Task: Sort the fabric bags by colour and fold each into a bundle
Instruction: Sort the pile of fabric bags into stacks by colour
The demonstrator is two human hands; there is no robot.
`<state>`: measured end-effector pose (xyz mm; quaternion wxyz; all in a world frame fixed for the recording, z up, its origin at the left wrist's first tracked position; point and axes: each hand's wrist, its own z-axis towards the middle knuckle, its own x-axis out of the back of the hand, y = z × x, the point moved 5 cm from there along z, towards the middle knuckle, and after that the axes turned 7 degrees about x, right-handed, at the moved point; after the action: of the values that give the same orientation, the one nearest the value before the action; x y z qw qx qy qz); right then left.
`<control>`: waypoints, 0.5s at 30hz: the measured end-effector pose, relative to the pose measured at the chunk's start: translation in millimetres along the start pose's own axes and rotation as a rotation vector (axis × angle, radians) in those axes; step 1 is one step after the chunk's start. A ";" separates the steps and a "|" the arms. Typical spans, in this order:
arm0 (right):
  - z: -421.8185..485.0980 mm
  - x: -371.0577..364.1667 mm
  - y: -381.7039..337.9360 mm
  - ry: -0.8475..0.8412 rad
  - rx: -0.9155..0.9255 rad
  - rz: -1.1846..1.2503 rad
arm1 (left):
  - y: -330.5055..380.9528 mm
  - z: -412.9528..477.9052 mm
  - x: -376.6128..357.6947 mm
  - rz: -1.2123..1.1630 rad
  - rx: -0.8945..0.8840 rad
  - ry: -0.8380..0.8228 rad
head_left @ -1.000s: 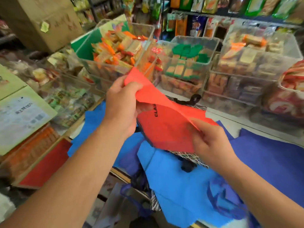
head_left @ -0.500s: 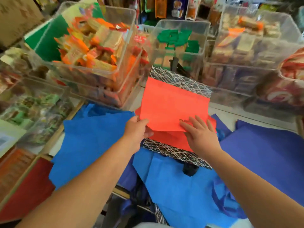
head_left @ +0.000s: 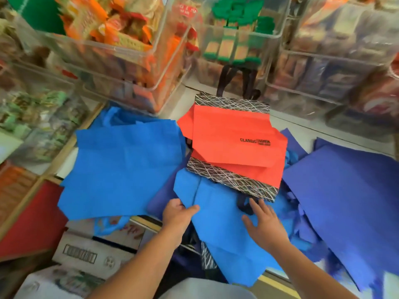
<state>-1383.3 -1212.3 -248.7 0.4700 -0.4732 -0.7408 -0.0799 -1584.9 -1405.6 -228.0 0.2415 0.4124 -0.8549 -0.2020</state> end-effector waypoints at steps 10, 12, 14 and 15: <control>-25.5 34.0 22.5 0.119 0.091 0.170 | 22.0 -88.6 -32.8 0.037 -0.380 -0.018; -21.7 38.8 36.2 0.137 -0.021 0.301 | 41.7 -114.2 -13.3 -0.041 -0.497 0.062; -19.9 46.3 48.5 0.138 -0.120 0.259 | 54.0 -132.8 17.8 -0.082 -0.568 0.168; -21.5 50.9 50.0 0.157 -0.141 0.179 | 53.5 -135.0 36.4 -0.067 -0.582 0.225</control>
<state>-1336.8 -1165.6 -214.0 0.4972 -0.5614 -0.6493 -0.1263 -1558.9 -1423.6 -81.6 0.4357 0.3734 -0.7150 -0.3994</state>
